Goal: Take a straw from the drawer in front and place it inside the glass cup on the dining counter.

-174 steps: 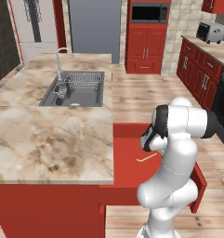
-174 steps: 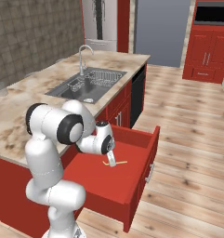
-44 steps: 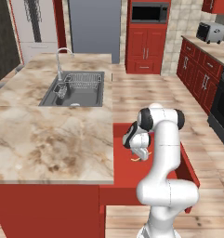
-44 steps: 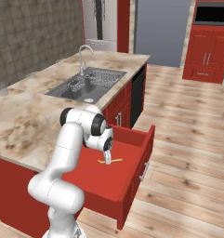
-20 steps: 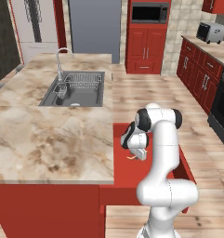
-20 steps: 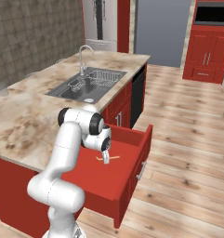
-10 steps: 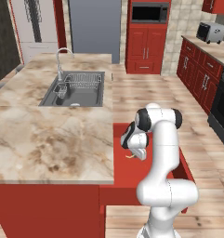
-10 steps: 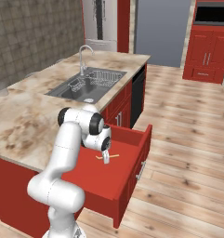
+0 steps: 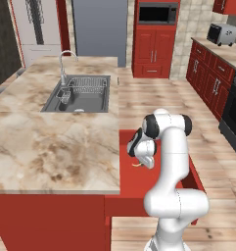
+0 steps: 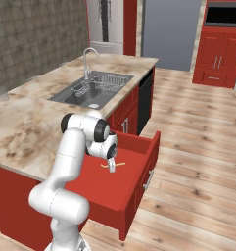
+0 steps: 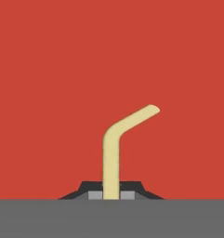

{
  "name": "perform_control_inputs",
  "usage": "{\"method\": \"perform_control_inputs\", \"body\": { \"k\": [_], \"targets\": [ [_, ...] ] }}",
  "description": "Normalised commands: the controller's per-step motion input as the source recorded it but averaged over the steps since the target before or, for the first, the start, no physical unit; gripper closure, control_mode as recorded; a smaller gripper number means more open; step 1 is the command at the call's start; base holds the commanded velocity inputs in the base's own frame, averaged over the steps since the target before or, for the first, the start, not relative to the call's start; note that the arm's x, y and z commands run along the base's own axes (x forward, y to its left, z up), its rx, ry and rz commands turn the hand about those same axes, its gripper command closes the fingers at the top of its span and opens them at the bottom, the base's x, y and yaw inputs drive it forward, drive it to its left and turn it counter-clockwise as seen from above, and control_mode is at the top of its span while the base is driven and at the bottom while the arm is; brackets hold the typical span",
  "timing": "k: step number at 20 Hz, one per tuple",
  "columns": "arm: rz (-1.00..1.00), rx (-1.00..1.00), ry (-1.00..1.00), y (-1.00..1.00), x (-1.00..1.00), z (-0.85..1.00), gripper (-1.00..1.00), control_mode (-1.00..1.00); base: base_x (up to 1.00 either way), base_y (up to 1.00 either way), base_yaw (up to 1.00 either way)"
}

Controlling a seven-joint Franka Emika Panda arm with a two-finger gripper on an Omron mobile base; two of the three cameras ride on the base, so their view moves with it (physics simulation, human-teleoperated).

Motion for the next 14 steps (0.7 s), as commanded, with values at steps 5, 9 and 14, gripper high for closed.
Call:
{"method": "perform_control_inputs", "body": {
  "k": [5,9,14],
  "targets": [
    [0.00,0.00,0.00,0.00,-0.01,-0.15,1.00,-1.00,0.00,0.00,0.00],
    [0.00,-0.01,0.00,0.00,-0.06,-0.80,1.00,-1.00,0.00,0.00,0.00],
    [0.00,0.00,-0.02,0.00,0.00,-0.90,1.00,-1.00,0.00,0.00,0.00]
  ]
}}
